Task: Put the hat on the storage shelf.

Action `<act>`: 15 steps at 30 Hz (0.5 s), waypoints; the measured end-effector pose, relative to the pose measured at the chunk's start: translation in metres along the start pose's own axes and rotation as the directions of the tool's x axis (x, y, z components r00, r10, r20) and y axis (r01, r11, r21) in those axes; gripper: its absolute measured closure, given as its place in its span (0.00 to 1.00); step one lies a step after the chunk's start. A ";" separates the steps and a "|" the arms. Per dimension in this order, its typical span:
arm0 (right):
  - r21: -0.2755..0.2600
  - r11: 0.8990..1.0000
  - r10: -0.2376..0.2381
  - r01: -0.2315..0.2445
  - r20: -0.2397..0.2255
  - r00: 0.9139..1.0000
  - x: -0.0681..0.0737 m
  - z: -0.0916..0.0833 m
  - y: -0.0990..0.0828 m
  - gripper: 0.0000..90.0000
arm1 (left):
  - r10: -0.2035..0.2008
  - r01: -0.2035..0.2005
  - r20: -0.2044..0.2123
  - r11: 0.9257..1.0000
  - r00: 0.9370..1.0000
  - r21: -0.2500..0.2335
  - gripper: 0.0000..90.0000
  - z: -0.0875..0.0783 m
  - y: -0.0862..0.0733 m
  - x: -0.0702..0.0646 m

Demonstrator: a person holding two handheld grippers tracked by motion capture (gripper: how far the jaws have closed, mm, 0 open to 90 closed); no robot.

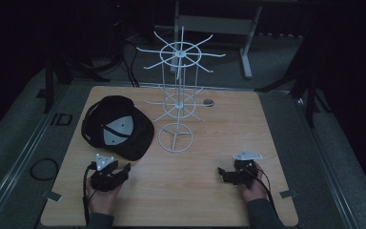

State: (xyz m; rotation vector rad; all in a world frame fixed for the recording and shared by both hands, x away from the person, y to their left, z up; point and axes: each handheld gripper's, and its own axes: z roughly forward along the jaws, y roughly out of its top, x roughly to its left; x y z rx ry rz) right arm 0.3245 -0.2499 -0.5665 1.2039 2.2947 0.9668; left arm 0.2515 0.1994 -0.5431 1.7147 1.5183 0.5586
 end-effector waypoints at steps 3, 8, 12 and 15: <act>0.000 1.000 0.000 0.000 0.000 1.000 0.000 0.000 0.000 0.14 | 0.000 0.000 0.001 1.000 1.000 0.001 0.53 0.001 0.000 -0.001; 0.000 1.000 0.000 0.000 -0.001 1.000 0.000 0.000 0.000 0.14 | 0.001 -0.001 -0.001 1.000 1.000 0.007 0.53 0.004 0.000 -0.001; 0.000 1.000 -0.001 0.001 -0.001 1.000 0.000 0.000 0.000 0.14 | 0.010 -0.010 -0.007 1.000 1.000 0.002 0.51 0.006 0.002 -0.002; 0.000 1.000 -0.001 0.001 -0.001 1.000 0.000 0.000 0.000 0.14 | 0.015 -0.015 -0.030 1.000 0.999 -0.008 0.49 0.010 0.006 -0.003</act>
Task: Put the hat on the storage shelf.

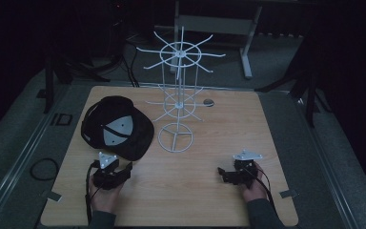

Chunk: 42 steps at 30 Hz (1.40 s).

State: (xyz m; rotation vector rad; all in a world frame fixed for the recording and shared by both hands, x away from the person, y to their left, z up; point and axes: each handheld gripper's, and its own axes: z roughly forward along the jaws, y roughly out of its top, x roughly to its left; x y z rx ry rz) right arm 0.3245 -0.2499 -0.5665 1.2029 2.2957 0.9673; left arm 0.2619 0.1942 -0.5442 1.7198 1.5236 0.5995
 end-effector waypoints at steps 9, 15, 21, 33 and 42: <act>0.000 1.000 0.000 0.000 0.000 1.000 0.000 0.000 0.000 0.14 | 0.006 -0.006 -0.065 1.000 0.998 -0.011 0.43 0.004 0.011 0.004; 0.000 1.000 0.001 -0.001 0.000 1.000 0.000 0.000 0.000 0.14 | 0.001 -0.002 -0.064 1.000 0.998 -0.014 0.41 0.008 0.018 0.006; 0.001 1.000 0.001 -0.001 0.000 1.000 0.000 0.000 0.000 0.14 | 0.005 -0.006 -0.064 1.000 0.998 -0.016 0.41 0.013 0.024 0.007; 0.001 1.000 0.002 -0.002 0.000 1.000 0.000 0.000 0.000 0.14 | 0.024 -0.024 -0.062 1.000 0.998 -0.003 0.41 0.036 0.033 -0.002; 0.001 1.000 0.002 -0.002 0.000 1.000 0.000 0.000 0.000 0.14 | 0.044 -0.043 -0.031 0.998 0.999 0.047 0.40 0.057 0.035 -0.009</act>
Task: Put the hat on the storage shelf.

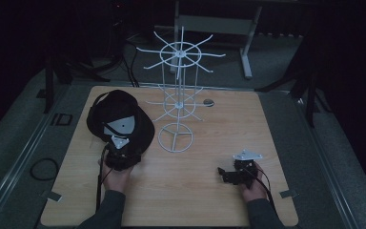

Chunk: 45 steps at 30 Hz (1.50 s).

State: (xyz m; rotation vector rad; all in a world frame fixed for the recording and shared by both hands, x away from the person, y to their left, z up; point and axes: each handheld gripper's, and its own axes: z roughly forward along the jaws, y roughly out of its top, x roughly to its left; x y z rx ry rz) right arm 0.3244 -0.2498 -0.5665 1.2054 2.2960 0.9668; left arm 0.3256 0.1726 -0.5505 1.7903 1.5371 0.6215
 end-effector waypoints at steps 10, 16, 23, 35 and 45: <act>0.000 1.000 0.000 0.000 0.000 1.000 0.000 0.000 0.000 0.14 | -0.064 0.061 0.098 0.998 0.993 0.032 0.65 0.011 0.007 0.003; 0.000 1.000 0.000 0.000 0.000 1.000 0.000 0.000 0.000 0.14 | -0.070 0.068 0.134 0.997 0.988 0.021 0.73 0.003 0.015 0.006; 0.000 1.000 0.000 0.000 0.000 1.000 0.000 0.000 0.000 0.14 | -0.090 0.089 0.148 0.996 0.985 0.010 0.78 -0.006 0.018 0.011; 0.000 1.000 0.000 0.000 0.000 1.000 0.000 0.000 0.000 0.14 | -0.114 0.119 0.141 0.993 0.983 -0.026 0.94 -0.022 0.025 0.022; 0.000 1.000 0.001 -0.001 0.000 1.000 0.000 0.000 0.000 0.14 | -0.084 0.089 0.115 0.995 0.990 -0.043 0.96 -0.027 0.028 0.019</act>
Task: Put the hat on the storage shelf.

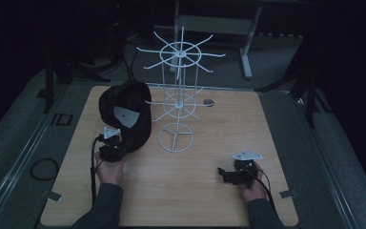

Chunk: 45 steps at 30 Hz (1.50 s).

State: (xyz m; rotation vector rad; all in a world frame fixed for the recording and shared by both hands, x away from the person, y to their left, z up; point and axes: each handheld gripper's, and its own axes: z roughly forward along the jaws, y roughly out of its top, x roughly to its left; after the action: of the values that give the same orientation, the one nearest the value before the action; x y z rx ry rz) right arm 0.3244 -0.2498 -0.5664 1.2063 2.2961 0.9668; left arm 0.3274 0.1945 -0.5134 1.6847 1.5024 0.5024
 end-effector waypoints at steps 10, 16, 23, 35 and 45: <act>0.000 1.000 0.000 0.000 0.000 1.000 0.000 0.000 0.000 0.14 | 0.013 -0.013 -0.015 0.999 1.000 -0.039 0.96 -0.011 0.006 0.000; 0.000 1.000 0.000 0.000 0.000 1.000 0.000 0.000 0.000 0.14 | 0.025 -0.027 -0.028 0.998 0.999 -0.060 0.96 -0.017 0.011 -0.001; -0.001 1.000 -0.002 0.002 0.000 1.000 0.000 0.000 0.000 0.14 | 0.034 -0.037 -0.040 0.996 0.999 -0.076 0.96 -0.023 0.015 0.000; -0.001 1.000 -0.002 0.002 0.000 1.000 0.000 0.000 0.000 0.14 | 0.051 -0.057 -0.066 0.994 0.997 -0.089 0.96 -0.030 0.019 -0.001; 0.000 1.000 0.000 0.000 0.000 1.000 0.000 0.000 0.000 0.14 | 0.068 -0.076 -0.080 0.992 0.994 -0.097 0.96 -0.035 0.023 -0.003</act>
State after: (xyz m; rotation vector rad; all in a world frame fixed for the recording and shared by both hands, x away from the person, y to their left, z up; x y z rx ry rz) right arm 0.3244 -0.2498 -0.5664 1.2068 2.2956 0.9669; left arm 0.3155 0.2033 -0.4744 1.6629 1.4502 0.6766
